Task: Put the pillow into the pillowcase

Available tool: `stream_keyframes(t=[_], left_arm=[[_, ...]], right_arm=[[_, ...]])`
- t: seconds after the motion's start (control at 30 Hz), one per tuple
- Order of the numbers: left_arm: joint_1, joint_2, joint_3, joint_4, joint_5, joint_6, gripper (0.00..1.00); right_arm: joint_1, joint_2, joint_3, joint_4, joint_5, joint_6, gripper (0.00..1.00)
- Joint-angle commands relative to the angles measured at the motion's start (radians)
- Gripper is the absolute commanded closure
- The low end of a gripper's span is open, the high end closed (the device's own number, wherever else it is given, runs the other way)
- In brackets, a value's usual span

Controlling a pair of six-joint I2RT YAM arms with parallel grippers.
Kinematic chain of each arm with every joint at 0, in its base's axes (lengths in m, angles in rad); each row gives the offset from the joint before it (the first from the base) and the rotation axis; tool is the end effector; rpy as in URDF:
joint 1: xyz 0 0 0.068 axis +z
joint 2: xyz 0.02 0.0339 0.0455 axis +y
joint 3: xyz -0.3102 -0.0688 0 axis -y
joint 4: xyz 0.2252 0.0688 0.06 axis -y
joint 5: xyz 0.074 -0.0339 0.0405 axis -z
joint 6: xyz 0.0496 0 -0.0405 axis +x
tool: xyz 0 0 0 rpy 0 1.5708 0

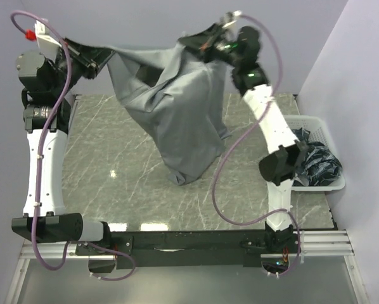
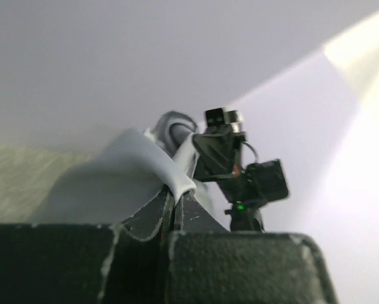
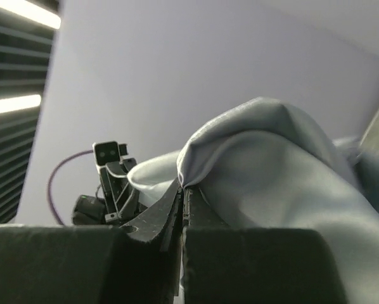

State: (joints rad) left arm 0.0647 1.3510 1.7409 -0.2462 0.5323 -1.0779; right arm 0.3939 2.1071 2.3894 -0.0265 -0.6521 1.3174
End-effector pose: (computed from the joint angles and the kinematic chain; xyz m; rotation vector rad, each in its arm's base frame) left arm 0.2545 -0.0087 0.5740 -0.4115 1.5092 -1.1919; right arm 0.4389 0.2150 0.5292 0.0804 1.6400 1.8042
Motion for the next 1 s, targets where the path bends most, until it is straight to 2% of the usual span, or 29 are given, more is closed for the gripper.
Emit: stream_keyframes(t=[0.0,0.03,0.13,0.27,0.4,0.5,0.7,0.77,0.8,0.87,0.9,0.93,0.97], left_arm=[[-0.057,0.003,0.1,0.438,0.185,-0.154,0.99],[-0.059,0.01,0.115,0.453,0.19,-0.165,0.99],[-0.187,0.045,0.219,0.443,0.176,-0.156,0.99],[-0.35,0.063,0.262,0.424,0.104,-0.113,0.99],[-0.543,0.06,0.289,0.346,-0.041,-0.022,0.99],[-0.597,0.051,0.284,0.338,-0.124,0.006,0.99],[-0.612,0.036,0.322,0.256,-0.3,0.039,0.99],[-0.612,0.022,0.33,0.14,-0.377,0.071,0.99],[-0.611,0.011,0.309,0.095,-0.476,0.084,0.99],[-0.588,-0.044,0.251,0.01,-0.575,0.107,0.99],[-0.565,-0.07,0.148,0.004,-0.615,0.105,0.99],[-0.53,-0.123,0.091,-0.004,-0.609,0.078,0.99],[-0.423,-0.15,0.031,-0.019,-0.591,0.052,0.99]], right_arm=[[-0.147,-0.287,0.028,0.109,-0.047,0.035,1.0],[-0.197,-0.314,0.01,0.121,-0.053,0.048,1.0],[-0.269,-0.398,-0.048,0.197,-0.076,0.118,1.0],[-0.429,-0.472,-0.107,0.327,-0.096,0.236,1.0],[-0.538,-0.472,-0.06,0.408,-0.09,0.379,1.0],[-0.582,-0.434,0.057,0.376,-0.066,0.41,1.0],[-0.577,-0.358,0.128,0.369,-0.014,0.444,1.0],[-0.543,-0.351,0.114,0.349,-0.007,0.399,1.0],[-0.49,-0.351,0.09,0.335,-0.009,0.373,1.0],[-0.429,-0.358,0.056,0.285,-0.007,0.271,1.0],[-0.399,-0.36,0.01,0.268,-0.003,0.234,1.0],[-0.313,-0.364,-0.016,0.251,0.003,0.197,1.0],[-0.272,-0.361,-0.042,0.225,0.023,0.13,1.0]])
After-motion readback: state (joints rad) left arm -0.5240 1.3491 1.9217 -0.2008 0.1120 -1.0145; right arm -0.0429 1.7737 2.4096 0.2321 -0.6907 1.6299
